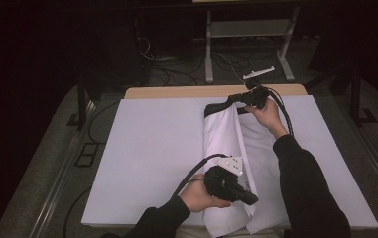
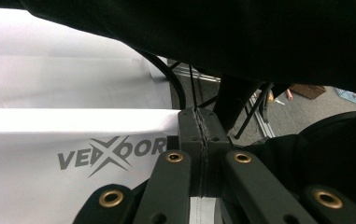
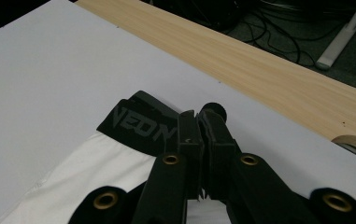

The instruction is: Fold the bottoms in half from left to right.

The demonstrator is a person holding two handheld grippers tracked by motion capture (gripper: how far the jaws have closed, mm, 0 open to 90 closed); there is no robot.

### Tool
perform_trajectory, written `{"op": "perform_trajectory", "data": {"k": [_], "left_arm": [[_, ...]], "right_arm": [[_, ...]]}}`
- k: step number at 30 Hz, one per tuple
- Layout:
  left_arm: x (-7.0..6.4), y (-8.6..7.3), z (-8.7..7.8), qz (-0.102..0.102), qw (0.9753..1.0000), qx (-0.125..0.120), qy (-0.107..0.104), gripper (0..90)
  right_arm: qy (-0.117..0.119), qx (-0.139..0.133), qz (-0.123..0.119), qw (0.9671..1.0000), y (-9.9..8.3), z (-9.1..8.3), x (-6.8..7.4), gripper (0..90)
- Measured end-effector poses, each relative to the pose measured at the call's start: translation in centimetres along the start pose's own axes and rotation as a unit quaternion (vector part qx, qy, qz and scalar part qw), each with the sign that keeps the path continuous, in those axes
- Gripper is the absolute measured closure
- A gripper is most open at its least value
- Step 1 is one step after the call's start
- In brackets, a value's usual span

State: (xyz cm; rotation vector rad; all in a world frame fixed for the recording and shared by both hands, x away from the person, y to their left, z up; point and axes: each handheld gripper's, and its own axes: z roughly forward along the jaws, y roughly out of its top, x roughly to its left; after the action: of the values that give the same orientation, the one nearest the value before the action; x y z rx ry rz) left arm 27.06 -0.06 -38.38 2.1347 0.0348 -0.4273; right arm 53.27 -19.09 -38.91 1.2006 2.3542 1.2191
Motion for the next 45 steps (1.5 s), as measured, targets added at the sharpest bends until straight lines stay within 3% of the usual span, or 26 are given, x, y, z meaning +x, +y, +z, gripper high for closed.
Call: {"op": "perform_trajectory", "data": {"k": [18, 34, 45], "left_arm": [[0.9, 1.4, 2.8, 0.009, 0.9998, 0.005, -0.018, 89.1], [2.1, 1.8, 5.3, -0.001, 0.9995, 0.005, -0.031, 89.1], [2.9, 1.9, 7.2, -0.011, 0.9992, -0.001, -0.037, 89.0]], "right_arm": [[-0.004, 0.007, 0.000, 1.0000, -1.0, -1.5, -1.8, 85.8], [-0.011, 0.009, 0.015, 0.9998, -2.6, -1.8, -3.9, 85.8], [-0.009, 0.010, 0.015, 0.9998, -3.5, -1.6, -4.6, 85.8]]}}
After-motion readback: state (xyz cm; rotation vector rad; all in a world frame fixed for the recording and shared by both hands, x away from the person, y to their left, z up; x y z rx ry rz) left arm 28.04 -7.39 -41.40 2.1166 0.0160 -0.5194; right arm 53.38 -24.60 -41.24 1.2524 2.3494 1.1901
